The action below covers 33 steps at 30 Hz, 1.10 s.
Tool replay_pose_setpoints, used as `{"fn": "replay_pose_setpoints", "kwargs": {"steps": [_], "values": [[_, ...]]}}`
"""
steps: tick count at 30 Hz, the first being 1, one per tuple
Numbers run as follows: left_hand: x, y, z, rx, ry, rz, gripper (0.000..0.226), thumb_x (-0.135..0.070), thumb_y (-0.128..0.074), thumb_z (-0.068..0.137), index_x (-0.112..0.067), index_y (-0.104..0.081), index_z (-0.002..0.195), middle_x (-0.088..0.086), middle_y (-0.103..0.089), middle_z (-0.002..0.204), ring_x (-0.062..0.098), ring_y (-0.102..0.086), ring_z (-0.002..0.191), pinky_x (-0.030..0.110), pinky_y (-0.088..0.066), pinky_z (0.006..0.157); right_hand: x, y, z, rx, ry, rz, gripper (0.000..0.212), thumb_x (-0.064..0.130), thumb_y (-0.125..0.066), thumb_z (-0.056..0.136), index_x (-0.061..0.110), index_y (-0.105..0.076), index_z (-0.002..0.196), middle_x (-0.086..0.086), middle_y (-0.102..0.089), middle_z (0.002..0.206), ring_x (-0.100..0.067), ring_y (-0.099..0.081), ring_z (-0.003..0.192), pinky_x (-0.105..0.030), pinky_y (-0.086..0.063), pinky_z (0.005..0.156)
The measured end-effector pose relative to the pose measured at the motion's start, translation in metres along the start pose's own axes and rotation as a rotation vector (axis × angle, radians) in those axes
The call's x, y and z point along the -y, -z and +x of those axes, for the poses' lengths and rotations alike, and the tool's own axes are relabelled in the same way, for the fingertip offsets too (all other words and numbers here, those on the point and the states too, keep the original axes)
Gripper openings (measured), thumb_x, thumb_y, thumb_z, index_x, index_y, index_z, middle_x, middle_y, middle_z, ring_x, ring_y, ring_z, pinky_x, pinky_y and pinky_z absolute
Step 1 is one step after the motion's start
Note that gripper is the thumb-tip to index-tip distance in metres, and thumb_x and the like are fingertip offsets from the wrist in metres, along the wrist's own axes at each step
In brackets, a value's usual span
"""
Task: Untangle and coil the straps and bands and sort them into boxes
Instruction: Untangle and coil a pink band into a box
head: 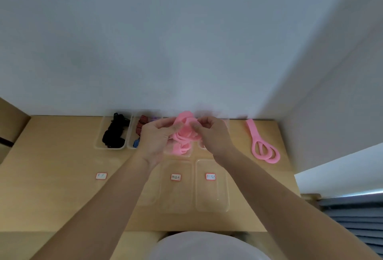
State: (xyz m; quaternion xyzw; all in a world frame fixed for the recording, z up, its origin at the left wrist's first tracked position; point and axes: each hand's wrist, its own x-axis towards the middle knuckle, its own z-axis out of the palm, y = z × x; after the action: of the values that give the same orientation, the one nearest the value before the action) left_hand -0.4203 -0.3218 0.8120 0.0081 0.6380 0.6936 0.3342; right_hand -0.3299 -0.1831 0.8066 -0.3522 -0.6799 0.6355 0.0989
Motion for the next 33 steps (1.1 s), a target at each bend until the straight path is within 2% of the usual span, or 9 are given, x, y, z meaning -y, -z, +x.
{"fn": "replay_pose_setpoints", "kwargs": {"steps": [4,7,11,15,20,22,25,28,33], "values": [[0.016,0.01,0.026,-0.021,-0.008,0.17,0.031,-0.008,-0.079,0.084,-0.001,-0.073,0.114,0.013,-0.077,0.101,0.026,-0.076,0.091,0.034,-0.062,0.077,-0.017,-0.021,0.017,-0.029,-0.029,-0.097,0.011,0.025,-0.071,0.092,0.018,-0.068,0.084,-0.001,-0.071,0.083,-0.01,-0.063,0.074,-0.024,-0.051,0.072],[0.034,0.01,0.051,0.004,0.052,0.25,0.014,-0.002,-0.07,0.092,-0.001,-0.073,0.105,0.011,-0.074,0.09,0.025,-0.074,0.085,0.03,-0.06,0.065,-0.029,-0.032,0.034,-0.016,-0.066,-0.207,0.012,0.024,-0.066,0.095,0.012,-0.067,0.095,-0.006,-0.07,0.088,-0.015,-0.063,0.079,-0.022,-0.048,0.065],[0.062,0.008,0.097,-0.168,0.055,0.433,0.015,-0.017,-0.076,0.086,-0.012,-0.078,0.1,0.008,-0.077,0.098,0.029,-0.072,0.097,0.048,-0.059,0.091,-0.044,-0.044,0.05,-0.014,-0.03,-0.405,0.031,0.02,-0.058,0.098,0.014,-0.053,0.128,-0.003,-0.066,0.105,-0.018,-0.061,0.08,-0.025,-0.047,0.059],[0.061,0.0,0.12,-0.204,0.015,0.552,0.019,-0.033,-0.075,0.089,-0.018,-0.076,0.101,0.0,-0.076,0.098,0.022,-0.071,0.091,0.045,-0.059,0.089,-0.067,-0.057,0.054,-0.048,0.104,-0.557,0.062,0.013,-0.062,0.09,0.022,-0.037,0.146,-0.002,-0.056,0.131,-0.023,-0.062,0.096,-0.035,-0.051,0.067],[0.062,0.007,0.136,-0.026,-0.211,0.979,0.029,-0.036,-0.059,0.101,-0.013,-0.077,0.101,0.001,-0.075,0.093,0.019,-0.068,0.085,0.03,-0.049,0.077,-0.082,-0.062,0.065,0.022,0.196,-0.814,0.06,0.012,-0.051,0.095,0.022,-0.035,0.152,-0.003,-0.04,0.154,-0.034,-0.054,0.12,-0.04,-0.051,0.073],[0.062,0.008,0.141,0.08,-0.296,1.225,0.03,-0.027,-0.049,0.105,-0.009,-0.072,0.111,0.011,-0.074,0.107,0.028,-0.066,0.098,0.035,-0.044,0.089,-0.087,-0.065,0.07,0.121,0.281,-0.95,0.06,0.012,-0.053,0.096,0.007,-0.035,0.153,-0.011,-0.035,0.16,-0.033,-0.044,0.136,-0.039,-0.048,0.081],[0.062,0.011,0.149,0.178,-0.384,1.447,0.034,-0.022,-0.044,0.105,-0.007,-0.055,0.132,0.015,-0.062,0.132,0.033,-0.057,0.12,0.041,-0.041,0.104,-0.099,-0.066,0.082,0.275,0.358,-1.232,0.068,0.019,-0.051,0.095,-0.004,-0.027,0.154,-0.023,-0.032,0.159,-0.041,-0.031,0.146,-0.047,-0.034,0.115],[0.06,0.018,0.158,0.362,-0.553,1.738,0.047,-0.018,-0.045,0.102,-0.007,-0.045,0.147,0.011,-0.046,0.154,0.026,-0.042,0.14,0.036,-0.031,0.116,-0.098,-0.067,0.084,0.321,0.367,-1.494,0.071,0.023,-0.045,0.097,-0.003,-0.016,0.156,-0.022,-0.027,0.161,-0.042,-0.025,0.148,-0.062,-0.015,0.12],[0.068,0.023,0.158,0.51,-0.448,1.949,0.026,-0.019,-0.049,0.097,-0.014,-0.07,0.111,0.007,-0.069,0.117,0.024,-0.065,0.108,0.034,-0.048,0.086,-0.086,-0.075,0.082,0.355,0.265,-1.662,0.073,0.03,-0.049,0.097,0.004,-0.019,0.158,-0.017,-0.024,0.162,-0.048,-0.01,0.15,-0.079,0.001,0.11]]}}
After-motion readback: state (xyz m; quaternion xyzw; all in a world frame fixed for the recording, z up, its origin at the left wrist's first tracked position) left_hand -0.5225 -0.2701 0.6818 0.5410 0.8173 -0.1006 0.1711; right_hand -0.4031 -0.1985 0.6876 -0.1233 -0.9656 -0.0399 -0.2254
